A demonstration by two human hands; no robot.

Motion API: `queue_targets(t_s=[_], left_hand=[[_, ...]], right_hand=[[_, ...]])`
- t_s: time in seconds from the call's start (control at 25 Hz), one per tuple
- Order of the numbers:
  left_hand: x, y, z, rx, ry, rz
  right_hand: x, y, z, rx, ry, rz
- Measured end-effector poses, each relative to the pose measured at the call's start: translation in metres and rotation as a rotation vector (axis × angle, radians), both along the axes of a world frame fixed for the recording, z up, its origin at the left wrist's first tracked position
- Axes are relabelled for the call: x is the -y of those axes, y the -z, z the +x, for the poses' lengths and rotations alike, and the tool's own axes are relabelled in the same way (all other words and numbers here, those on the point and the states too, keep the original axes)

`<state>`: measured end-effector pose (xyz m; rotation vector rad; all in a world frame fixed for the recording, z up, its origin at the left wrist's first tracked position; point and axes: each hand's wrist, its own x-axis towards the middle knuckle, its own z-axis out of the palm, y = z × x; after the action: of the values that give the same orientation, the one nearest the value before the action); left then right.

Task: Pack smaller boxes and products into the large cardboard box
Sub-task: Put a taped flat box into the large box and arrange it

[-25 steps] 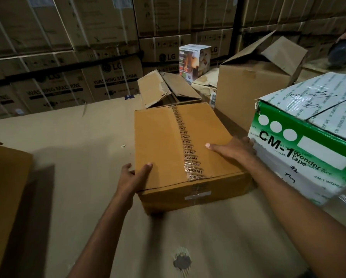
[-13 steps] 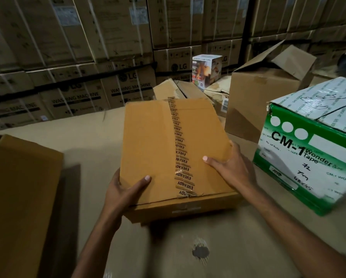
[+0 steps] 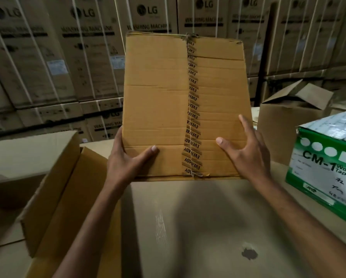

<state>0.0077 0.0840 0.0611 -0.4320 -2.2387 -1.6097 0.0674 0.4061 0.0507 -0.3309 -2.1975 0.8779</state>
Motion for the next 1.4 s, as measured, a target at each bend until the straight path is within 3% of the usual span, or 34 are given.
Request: queue_targets(t_s=[0.28,0.48,0.64,1.0,1.16,1.4], left_hand=[[0.077,-0.121,0.030,-0.180,-0.047,-0.018],[0.135,-0.167,0.083,-0.317,-0.215,-0.074],[0.186,-0.174,0.125,-0.384,-0.342,-0.079],[0.346,-0.185,0.170,-0.414,-0.521,-0.077],[0.425,-0.181,0.153,-0.313,-0.522,-0.082],[0.523,-0.131,0.109,-0.101,-0.502,-0.163]], right_hand=[[0.060,-0.112,0.018,-0.060,-0.096,0.032],[0.115,-0.154,0.029,-0.201,-0.241,0.021],[0.172,-0.176,0.040,-0.285,-0.353,0.048],[0.340,-0.210,0.041,-0.285,-0.496,0.084],[0.425,-0.203,0.024,-0.175,-0.490,0.036],[0.519,-0.136,-0.012,0.086,-0.440,0.005]])
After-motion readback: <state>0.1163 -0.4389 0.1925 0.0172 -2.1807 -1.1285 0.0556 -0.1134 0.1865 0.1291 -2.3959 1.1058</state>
